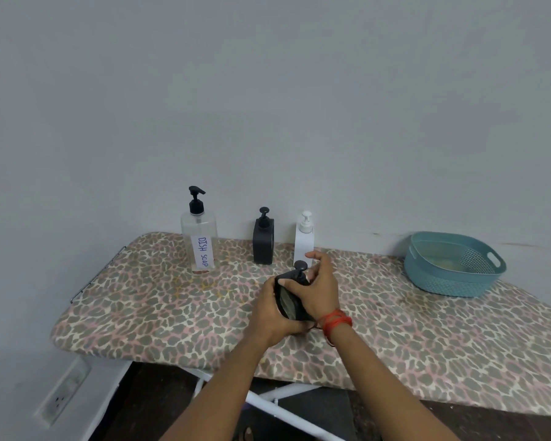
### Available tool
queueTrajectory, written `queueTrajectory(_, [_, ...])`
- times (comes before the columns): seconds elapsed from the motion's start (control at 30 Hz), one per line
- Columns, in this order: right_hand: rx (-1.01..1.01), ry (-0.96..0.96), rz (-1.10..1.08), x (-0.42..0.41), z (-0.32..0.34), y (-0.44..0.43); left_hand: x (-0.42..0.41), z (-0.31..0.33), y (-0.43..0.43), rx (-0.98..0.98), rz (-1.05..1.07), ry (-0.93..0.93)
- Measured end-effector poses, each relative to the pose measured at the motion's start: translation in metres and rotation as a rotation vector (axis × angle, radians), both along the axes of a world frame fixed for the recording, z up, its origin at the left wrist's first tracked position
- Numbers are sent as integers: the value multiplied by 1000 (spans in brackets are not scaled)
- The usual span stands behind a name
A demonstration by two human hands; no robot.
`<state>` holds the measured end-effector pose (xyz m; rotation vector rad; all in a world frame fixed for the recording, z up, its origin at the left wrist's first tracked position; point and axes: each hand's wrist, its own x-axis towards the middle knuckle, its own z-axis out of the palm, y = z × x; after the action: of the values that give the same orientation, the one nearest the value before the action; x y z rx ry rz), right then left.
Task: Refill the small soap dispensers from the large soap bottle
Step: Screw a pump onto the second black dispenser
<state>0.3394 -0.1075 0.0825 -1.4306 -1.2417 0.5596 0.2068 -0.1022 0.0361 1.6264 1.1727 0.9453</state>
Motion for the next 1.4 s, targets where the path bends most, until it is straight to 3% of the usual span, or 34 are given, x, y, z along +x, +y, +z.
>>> queueTrajectory(0.13, [-66,-20,-54,-9,3,1,0,-3,1,5,-10,-17])
queueTrajectory(0.37, [-39,129,246,29,4,-10,-1,-6,3,21,-2,20])
queueTrajectory(0.67, [-44,2,-42,-8,4,4,-1,-4,2,-1,-4,8])
queueTrajectory(0.9, [-92,121,263,28,6,-5,-2,-8,4,31,-10,19])
queueTrajectory(1.0, [-101,171,182,27,8,-5,-2,-7,3,40,-11,28])
queueTrajectory(1.23, [-59,61,-36,-6,6,2,-2,-5,4,10,-15,5])
queueTrajectory(1.4, [-111,35,243,25,4,-3,-2,-8,5,21,-18,9])
